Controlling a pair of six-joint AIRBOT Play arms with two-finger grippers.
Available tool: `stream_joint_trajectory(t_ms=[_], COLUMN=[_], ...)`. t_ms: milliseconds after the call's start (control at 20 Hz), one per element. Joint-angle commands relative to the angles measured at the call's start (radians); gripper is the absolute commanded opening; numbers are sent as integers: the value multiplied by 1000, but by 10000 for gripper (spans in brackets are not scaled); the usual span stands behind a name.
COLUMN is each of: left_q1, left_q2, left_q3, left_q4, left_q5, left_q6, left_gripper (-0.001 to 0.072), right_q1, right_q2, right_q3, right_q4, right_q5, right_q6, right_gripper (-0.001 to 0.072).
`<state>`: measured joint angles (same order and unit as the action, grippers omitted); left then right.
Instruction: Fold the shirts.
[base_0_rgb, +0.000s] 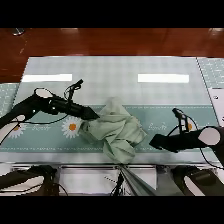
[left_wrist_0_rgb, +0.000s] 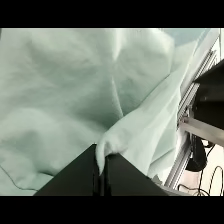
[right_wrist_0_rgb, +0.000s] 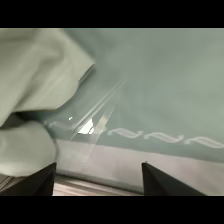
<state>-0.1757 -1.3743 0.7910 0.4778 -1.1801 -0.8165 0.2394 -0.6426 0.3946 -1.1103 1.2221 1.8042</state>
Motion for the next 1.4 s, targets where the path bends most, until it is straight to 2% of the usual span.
stream_joint_trajectory(t_ms=[0,100,200,350,450,500,550,600,650,750,900,1150,1350], left_q1=[21,28,27,27,27,27,27,28,28,36,77,182,295], left_q2=[-4,-4,-4,-4,-4,-4,-4,-3,-1,11,60,171,245], left_q3=[13,13,13,13,13,13,13,13,13,26,93,372,682], left_q4=[1,1,0,0,1,1,0,0,0,-4,-51,-326,-329], left_q5=[13,44,43,19,19,19,19,19,19,16,16,70,134], left_q6=[-13,-55,-60,-60,-60,-60,-60,-60,-61,-70,-98,-99,-182], left_gripper=[24,25,25,25,25,25,25,25,25,25,25,25,25], right_q1=[173,253,325,389,400,399,399,399,399,398,301,1,-146], right_q2=[-32,-119,-221,-342,-401,-422,-441,-447,-446,-436,-399,-386,-386], right_q3=[-13,-13,-13,-13,-13,-11,-2,11,34,116,333,920,1387], right_q4=[74,126,198,373,479,512,525,536,536,472,306,190,156], right_q5=[-101,-188,-298,-444,-491,-498,-499,-494,-473,-414,-288,-58,129], right_q6=[55,49,2,-106,-182,-212,-235,-267,-309,-326,-271,-256,-263], right_gripper=[616,616,616,616,615,593,401,133,23,22,22,21,21])
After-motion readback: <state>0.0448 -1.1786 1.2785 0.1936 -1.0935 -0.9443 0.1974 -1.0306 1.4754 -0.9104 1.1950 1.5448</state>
